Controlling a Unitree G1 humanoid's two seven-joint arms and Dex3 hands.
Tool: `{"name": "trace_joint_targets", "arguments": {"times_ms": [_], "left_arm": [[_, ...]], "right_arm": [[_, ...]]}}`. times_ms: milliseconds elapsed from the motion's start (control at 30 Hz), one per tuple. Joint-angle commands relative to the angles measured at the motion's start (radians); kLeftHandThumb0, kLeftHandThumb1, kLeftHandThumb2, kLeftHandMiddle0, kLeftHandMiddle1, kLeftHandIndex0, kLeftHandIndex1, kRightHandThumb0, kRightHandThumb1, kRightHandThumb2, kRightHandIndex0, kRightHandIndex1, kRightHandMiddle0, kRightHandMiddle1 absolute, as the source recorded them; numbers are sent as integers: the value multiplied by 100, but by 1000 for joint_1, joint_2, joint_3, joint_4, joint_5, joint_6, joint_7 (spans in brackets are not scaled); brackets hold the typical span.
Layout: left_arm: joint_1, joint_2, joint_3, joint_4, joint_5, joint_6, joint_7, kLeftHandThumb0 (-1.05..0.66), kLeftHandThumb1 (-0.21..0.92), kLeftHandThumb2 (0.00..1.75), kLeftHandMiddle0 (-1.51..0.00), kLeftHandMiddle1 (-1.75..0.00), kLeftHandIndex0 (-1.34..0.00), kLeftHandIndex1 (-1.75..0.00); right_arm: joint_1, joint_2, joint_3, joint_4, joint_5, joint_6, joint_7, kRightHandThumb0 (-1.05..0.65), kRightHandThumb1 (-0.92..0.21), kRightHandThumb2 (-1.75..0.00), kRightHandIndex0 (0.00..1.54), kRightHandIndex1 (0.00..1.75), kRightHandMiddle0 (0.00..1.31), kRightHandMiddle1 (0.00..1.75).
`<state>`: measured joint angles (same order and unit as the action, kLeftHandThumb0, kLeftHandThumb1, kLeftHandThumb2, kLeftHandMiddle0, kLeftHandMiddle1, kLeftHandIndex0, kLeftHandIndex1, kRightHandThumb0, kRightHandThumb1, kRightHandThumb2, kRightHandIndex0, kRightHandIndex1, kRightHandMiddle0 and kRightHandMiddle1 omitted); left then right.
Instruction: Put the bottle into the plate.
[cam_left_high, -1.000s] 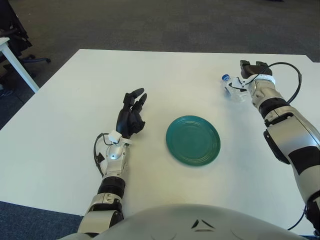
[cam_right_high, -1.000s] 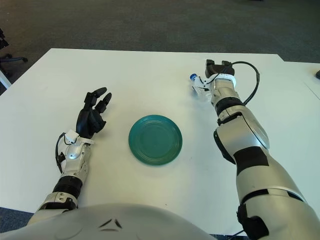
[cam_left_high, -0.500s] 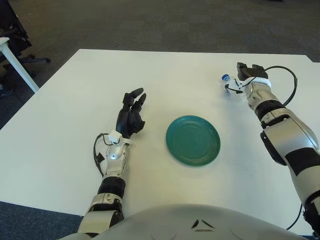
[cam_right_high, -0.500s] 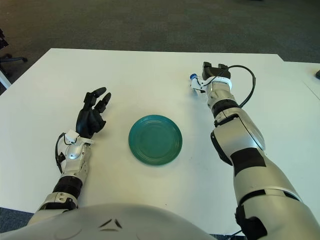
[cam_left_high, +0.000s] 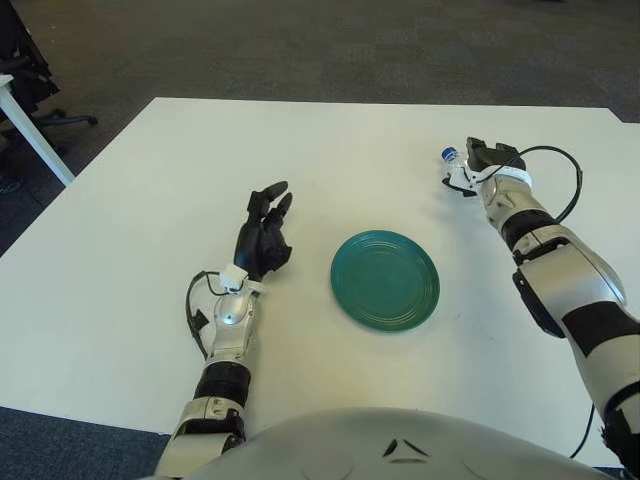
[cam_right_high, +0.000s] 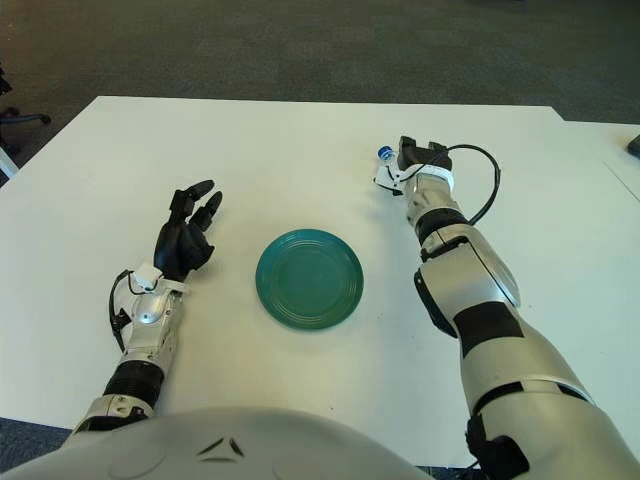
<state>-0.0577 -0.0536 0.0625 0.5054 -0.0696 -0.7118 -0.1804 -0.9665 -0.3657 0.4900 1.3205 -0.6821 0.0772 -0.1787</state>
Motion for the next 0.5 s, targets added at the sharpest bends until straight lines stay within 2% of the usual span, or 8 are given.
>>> {"name": "trace_joint_targets", "arguments": {"times_ms": [0, 200, 333, 467], "left_arm": [[105, -28, -7, 53, -22, -5, -2, -70, 92, 100, -44, -1, 0, -99], [126, -18, -11, 16, 16, 47, 37, -69, 92, 100, -44, -1, 0, -97], [111, -28, -5, 51, -35, -23, -9, -70, 92, 101, -44, -1, 0, -97], [114, -32, -6, 53, -59, -44, -33, -71, 92, 101, -43, -1, 0, -98]], "right_arm": [[8, 10, -5, -1, 9, 4, -14, -105, -92, -66, 6, 0, 1, 1], [14, 11, -7, -4, 8, 4, -17, -105, -92, -68, 7, 0, 2, 1], [23, 13, -10, -5, 11, 4, -20, -105, -92, -68, 7, 0, 2, 1], [37, 14, -17, -6, 18, 4, -23, -105, -92, -68, 6, 0, 1, 1]]}}
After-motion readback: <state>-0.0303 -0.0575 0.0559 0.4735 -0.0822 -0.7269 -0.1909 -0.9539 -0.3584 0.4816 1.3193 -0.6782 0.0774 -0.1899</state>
